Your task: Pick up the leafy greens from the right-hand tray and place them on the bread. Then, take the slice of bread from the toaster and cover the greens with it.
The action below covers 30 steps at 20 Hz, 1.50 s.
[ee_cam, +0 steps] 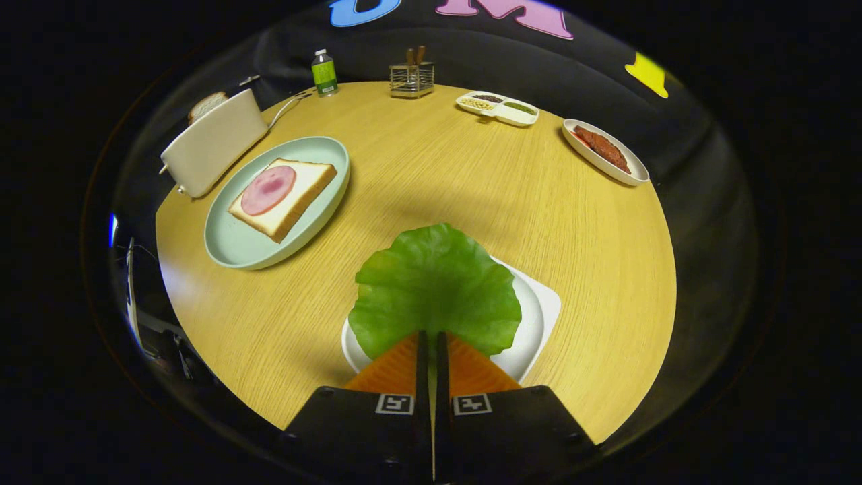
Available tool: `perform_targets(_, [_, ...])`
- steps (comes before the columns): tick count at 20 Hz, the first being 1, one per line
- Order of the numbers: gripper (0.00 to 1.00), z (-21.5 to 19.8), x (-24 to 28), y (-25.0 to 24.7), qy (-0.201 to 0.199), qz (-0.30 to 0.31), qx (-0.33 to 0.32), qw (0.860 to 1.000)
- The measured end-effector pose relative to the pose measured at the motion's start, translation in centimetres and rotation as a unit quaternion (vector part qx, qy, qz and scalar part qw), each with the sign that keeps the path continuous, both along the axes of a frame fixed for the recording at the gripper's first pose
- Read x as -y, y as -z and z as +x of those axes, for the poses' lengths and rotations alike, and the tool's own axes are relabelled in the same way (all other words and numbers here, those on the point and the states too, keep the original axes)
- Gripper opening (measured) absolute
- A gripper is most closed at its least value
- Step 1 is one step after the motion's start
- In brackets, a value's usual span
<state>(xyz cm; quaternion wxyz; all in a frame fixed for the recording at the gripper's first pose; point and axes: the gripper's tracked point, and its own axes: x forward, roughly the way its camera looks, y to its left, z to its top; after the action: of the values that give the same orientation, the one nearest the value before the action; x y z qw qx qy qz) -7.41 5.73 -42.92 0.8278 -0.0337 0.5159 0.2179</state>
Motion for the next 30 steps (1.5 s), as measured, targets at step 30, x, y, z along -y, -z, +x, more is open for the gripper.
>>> perform_targets(30, [0.05, 4.3, -18.6, -18.5, -0.101, 0.102, 0.13, 0.981])
